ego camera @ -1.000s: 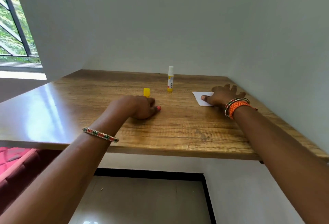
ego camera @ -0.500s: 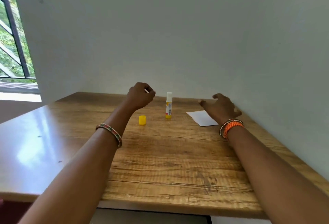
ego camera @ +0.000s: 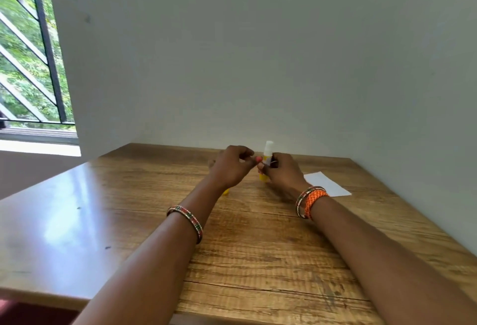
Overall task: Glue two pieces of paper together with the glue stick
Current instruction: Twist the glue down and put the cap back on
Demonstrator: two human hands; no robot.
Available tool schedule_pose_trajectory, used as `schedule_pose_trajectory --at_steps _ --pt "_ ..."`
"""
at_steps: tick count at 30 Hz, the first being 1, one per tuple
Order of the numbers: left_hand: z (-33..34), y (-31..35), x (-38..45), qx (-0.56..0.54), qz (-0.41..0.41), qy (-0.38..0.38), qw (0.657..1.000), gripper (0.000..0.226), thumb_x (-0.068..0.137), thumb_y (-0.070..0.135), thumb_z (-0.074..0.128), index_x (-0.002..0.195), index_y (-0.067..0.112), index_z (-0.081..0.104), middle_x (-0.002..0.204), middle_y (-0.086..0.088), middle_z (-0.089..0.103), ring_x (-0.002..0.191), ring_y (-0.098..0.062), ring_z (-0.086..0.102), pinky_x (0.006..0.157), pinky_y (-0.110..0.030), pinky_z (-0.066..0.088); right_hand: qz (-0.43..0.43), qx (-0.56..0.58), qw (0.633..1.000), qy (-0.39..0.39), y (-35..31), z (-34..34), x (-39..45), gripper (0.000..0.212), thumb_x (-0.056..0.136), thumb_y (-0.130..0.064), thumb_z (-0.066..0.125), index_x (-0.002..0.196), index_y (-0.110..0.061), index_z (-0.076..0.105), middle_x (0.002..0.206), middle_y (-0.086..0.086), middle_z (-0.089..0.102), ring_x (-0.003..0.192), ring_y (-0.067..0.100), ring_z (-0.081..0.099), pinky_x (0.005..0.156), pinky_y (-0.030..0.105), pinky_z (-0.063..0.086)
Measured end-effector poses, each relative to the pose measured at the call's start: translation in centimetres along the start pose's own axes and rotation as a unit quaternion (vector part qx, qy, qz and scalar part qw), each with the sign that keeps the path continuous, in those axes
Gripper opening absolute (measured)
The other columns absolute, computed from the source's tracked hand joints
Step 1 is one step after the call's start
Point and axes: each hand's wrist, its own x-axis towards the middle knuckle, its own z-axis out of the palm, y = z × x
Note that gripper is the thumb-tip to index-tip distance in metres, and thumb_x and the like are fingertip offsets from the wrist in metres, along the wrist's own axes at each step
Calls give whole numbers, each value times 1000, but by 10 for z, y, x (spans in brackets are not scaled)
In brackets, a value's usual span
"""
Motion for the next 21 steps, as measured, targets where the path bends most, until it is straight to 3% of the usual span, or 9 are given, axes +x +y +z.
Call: schedule_pose_trajectory --at_steps 2,4,6,8,11,13,16,18,21 --pt "2 5 2 -58 5 -4 998 46 81 51 58 111 17 67 110 0 69 108 -17 60 98 -47 44 -21 38 999 1 -4 -5 -4 27 87 -37 59 100 -15 66 93 3 71 91 23 66 89 49 50" --pt "2 12 0 -149 8 -9 989 39 84 43 61 107 12 69 102 -3 71 100 -15 64 94 -40 49 -57 33 998 -13 -10 -10 -12 24 90 -33 56 94 -12 66 85 3 71 83 22 67 82 40 52" --pt "3 14 -1 -223 -6 10 975 26 86 27 63 102 9 70 93 -4 71 87 -9 65 81 -27 51 -86 48 994 -44 -16 -13 -21 23 91 -27 56 91 -8 68 82 6 71 79 21 68 77 33 52" --pt "0 14 -3 -271 -27 43 961 22 82 20 67 99 6 71 89 -5 71 80 -4 65 70 -16 50 -97 61 990 -78 -20 -17 -24 26 91 -28 57 91 -6 70 83 10 72 80 24 68 78 37 52" --pt "-4 14 -3 -316 -44 76 945 20 79 12 71 95 1 70 81 -4 69 68 -1 65 59 -9 51 -92 -26 992 -85 -21 -35 -22 40 92 -36 52 80 -2 69 71 11 64 66 25 59 64 35 44" --pt "-5 15 -5 -329 -62 70 940 18 80 11 69 95 0 67 80 -5 68 71 -9 65 63 -16 55 -72 -165 983 -35 -12 -52 -20 28 89 -33 52 91 -13 71 91 5 70 85 20 62 78 34 47" --pt "0 19 -9 -349 -76 32 933 19 84 9 64 100 -1 62 85 -9 66 76 -16 65 70 -29 57 55 -395 916 -38 8 -70 -19 36 83 -31 51 116 -24 63 124 1 62 117 24 53 101 43 33" --pt "3 23 -10 -347 -74 20 935 23 85 7 63 106 0 59 91 -12 65 80 -18 65 71 -30 57 148 -403 901 -66 18 -70 -19 42 82 -29 54 123 -25 56 128 3 57 123 26 47 105 46 24" --pt "4 25 -11 -349 -70 13 935 38 84 5 63 119 6 51 97 -14 64 91 -24 64 77 -35 56 175 -386 904 -54 25 -66 -13 44 82 -29 55 125 -23 54 126 5 58 126 28 43 107 47 19"
